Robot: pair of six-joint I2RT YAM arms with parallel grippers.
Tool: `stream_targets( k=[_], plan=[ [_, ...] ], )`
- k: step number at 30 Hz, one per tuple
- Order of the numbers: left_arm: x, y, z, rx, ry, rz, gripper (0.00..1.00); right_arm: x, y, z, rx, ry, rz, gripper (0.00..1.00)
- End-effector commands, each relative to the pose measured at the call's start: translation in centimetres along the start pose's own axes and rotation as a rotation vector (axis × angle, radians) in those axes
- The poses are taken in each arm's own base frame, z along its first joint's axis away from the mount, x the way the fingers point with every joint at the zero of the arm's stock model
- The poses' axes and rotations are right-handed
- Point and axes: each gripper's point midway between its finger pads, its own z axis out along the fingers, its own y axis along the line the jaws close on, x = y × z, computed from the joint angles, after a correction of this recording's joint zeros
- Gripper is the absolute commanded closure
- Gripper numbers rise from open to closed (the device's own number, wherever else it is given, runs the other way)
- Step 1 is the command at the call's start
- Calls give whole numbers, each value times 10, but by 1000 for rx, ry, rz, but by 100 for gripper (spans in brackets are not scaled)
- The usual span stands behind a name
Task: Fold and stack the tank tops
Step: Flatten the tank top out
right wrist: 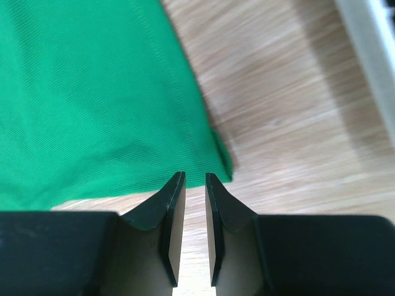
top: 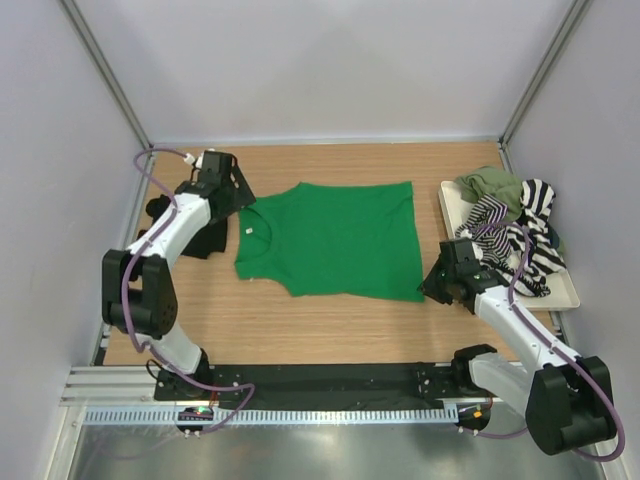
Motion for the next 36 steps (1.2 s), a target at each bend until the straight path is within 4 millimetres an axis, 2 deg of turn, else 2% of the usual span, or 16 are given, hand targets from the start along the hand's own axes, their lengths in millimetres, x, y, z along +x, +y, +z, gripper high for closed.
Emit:
stream_targets(
  k=[1,2,3,5,6,8,9,11,12,18,24,29,31,32,35,36],
  plan=[
    [24,12,-19,1,22,-45,18,-2,21,0,-97,10,-24,74],
    [24,12,-30,23,9,-56,18,-1,21,1,-104,11,-24,74],
    [41,19,-31,25,42,-64,18,-1,21,2,-104,11,-24,74],
    [48,21,-44,52,34,-70,23,1,20,4,-98,14,-24,74],
    [66,29,-43,47,64,-60,25,1,18,5,-93,14,-24,73],
    [77,32,-50,71,73,-61,27,4,14,9,-84,19,-30,67],
    [94,43,-48,51,101,-57,27,4,13,11,-78,18,-30,67],
    [101,47,-50,63,91,-68,28,7,10,14,-78,20,-29,66],
    [113,55,-48,53,110,-67,28,8,9,15,-74,20,-27,66],
    [147,62,-40,83,164,-100,30,9,-5,26,-6,13,-30,61],
    [155,54,-24,111,193,-114,45,7,-10,32,27,-6,-18,70],
    [145,61,-9,38,159,-92,69,5,-13,31,39,-20,-7,82],
    [141,66,-8,9,140,-84,74,6,-14,31,39,-20,-3,88],
    [137,67,-9,4,125,-83,79,7,-15,29,39,-20,-1,99],
    [131,71,-15,-21,111,-68,95,6,-15,23,39,-20,3,99],
    [128,72,-21,-20,105,-69,96,6,-15,21,38,-22,9,99]
  ],
)
